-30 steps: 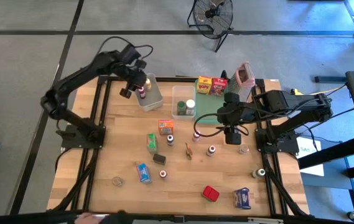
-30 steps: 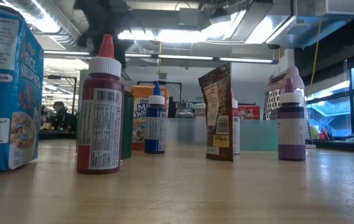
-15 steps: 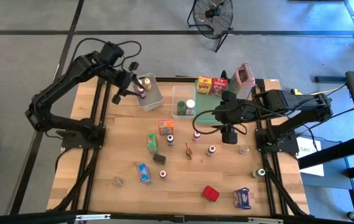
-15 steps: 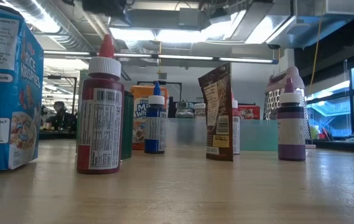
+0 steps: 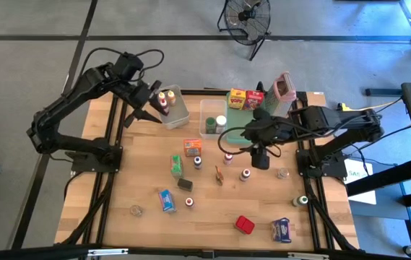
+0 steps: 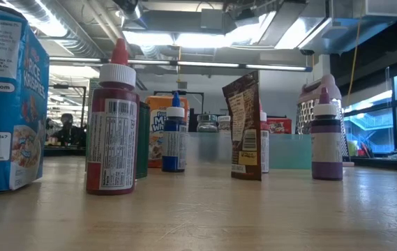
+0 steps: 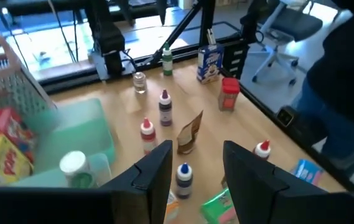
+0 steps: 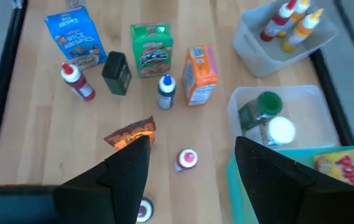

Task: Pick & Place Kitchen Items
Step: Put the orange cereal box into the green bin

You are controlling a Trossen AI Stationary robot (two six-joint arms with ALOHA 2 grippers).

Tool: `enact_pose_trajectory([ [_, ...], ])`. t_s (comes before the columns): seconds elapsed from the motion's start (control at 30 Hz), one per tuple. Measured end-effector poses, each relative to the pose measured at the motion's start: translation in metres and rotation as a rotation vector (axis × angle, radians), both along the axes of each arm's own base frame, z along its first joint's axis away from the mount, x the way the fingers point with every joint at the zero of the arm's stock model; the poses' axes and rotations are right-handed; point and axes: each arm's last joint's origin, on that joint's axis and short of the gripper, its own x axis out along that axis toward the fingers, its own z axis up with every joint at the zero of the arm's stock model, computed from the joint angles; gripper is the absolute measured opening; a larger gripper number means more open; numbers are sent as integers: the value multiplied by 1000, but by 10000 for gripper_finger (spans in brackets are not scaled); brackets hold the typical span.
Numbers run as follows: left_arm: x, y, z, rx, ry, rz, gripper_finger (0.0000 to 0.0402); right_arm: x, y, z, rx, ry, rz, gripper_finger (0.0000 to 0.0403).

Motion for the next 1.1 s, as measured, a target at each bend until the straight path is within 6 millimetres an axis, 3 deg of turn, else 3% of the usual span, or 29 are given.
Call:
enact_pose_trajectory([
  [0.33, 1, 1, -1, -109, 54, 53, 137, 7, 3, -2, 29, -16, 22, 238],
  [0.77, 17, 15, -16, -227, 169, 125, 137, 4, 3, -4, 77, 27, 14, 238],
  [1.1, 25, 21, -24, -265, 209, 134, 137, -7, 12, -10, 443, 215, -43, 238],
])
